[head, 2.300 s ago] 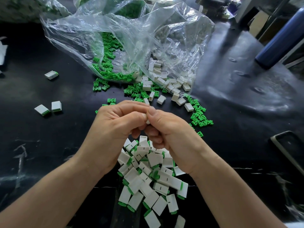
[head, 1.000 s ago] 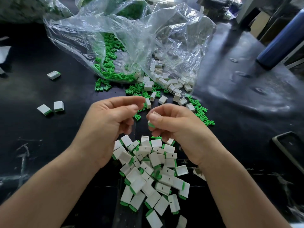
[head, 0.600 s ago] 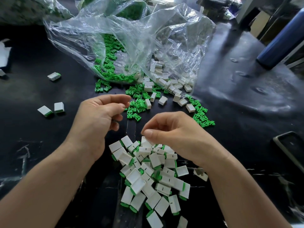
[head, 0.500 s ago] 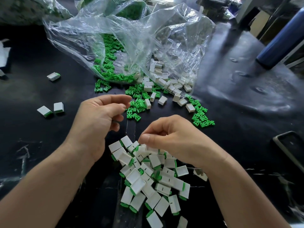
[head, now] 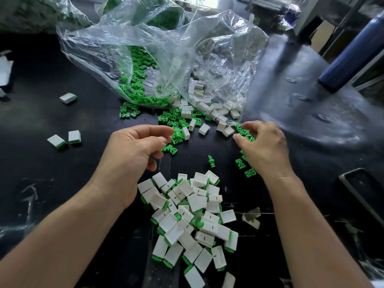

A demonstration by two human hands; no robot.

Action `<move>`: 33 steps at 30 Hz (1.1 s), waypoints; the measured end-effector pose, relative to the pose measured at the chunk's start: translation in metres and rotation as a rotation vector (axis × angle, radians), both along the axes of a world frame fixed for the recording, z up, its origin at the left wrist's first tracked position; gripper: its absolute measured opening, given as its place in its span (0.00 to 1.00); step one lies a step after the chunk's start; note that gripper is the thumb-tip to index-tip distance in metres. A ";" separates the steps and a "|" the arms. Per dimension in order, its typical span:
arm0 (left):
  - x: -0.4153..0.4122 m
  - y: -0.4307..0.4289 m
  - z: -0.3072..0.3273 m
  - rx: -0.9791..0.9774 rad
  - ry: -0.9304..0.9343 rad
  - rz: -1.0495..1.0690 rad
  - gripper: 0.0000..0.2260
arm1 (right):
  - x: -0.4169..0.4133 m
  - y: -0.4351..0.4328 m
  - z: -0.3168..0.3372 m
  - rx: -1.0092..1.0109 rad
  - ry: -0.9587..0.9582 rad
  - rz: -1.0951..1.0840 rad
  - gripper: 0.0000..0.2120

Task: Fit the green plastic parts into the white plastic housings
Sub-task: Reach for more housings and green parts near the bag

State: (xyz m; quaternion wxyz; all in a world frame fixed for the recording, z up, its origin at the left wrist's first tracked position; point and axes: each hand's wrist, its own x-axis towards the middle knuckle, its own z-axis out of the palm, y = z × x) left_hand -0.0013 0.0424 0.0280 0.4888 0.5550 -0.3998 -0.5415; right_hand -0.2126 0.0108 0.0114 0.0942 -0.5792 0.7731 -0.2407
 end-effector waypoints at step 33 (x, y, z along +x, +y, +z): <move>-0.007 0.006 0.002 -0.012 0.042 -0.226 0.16 | 0.060 0.038 0.015 -0.285 -0.454 0.589 0.12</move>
